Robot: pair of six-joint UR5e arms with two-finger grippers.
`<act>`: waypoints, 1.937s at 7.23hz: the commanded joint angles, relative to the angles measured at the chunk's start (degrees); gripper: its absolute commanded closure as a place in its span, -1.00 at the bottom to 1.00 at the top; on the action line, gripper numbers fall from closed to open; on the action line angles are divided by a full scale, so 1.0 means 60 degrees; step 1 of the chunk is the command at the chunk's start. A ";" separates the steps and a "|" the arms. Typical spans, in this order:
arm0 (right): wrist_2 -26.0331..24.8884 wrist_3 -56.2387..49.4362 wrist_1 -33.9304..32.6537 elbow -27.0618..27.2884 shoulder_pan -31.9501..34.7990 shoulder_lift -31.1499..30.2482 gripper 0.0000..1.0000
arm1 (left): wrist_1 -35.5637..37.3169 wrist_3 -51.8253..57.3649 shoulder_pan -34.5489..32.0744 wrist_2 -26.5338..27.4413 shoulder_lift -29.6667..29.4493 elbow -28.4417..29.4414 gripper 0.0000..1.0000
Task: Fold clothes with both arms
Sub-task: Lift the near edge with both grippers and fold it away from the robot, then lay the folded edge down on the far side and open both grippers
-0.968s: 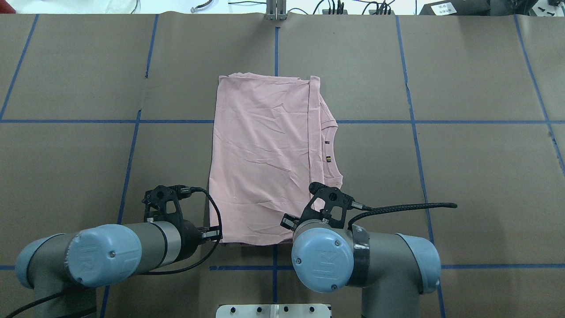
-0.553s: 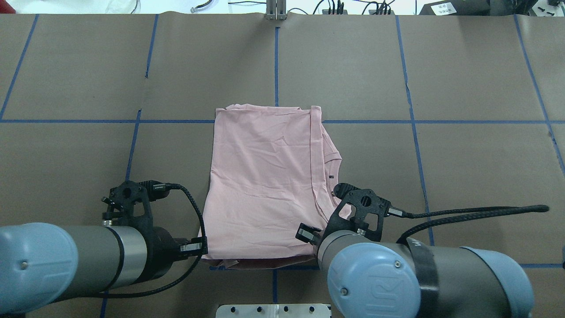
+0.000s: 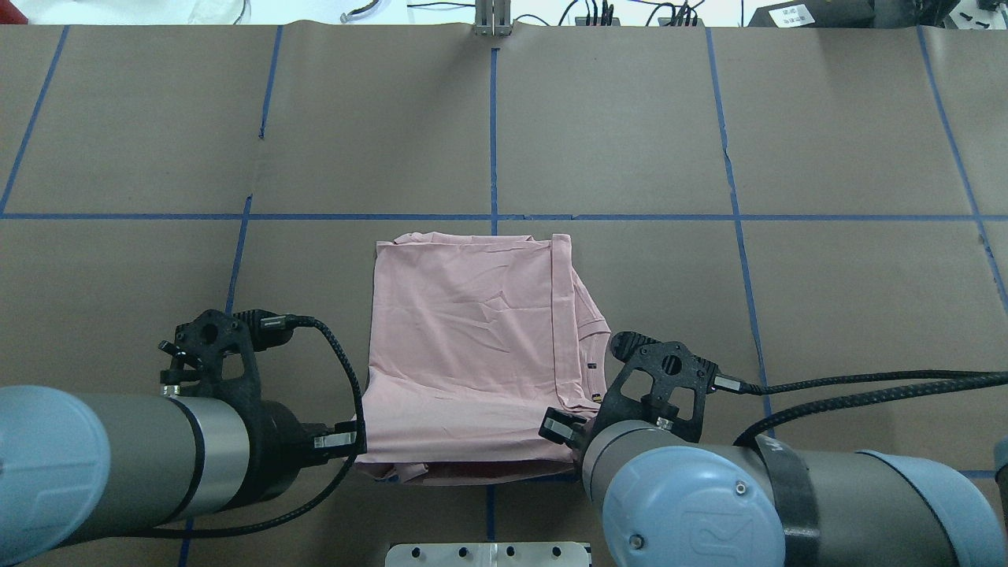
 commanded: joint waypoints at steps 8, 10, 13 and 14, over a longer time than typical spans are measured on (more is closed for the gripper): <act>0.0071 -0.1835 0.3612 -0.4697 0.2478 0.1153 1.00 | -0.2047 0.2104 -0.2511 -0.0231 -0.1258 0.4318 1.00; 0.0071 -0.1880 0.3890 -0.5623 0.2683 0.1550 1.00 | -0.2706 0.2150 -0.2586 -0.0216 -0.1375 0.5110 1.00; 0.0318 -0.2738 0.5077 -0.7129 0.3150 0.1842 1.00 | -0.3527 0.2804 -0.3139 -0.0231 -0.1900 0.6674 1.00; 0.1074 -0.3527 0.5471 -0.8049 0.3646 0.2163 -0.98 | -0.4357 0.3491 -0.3563 -0.0274 -0.2149 0.7841 -0.66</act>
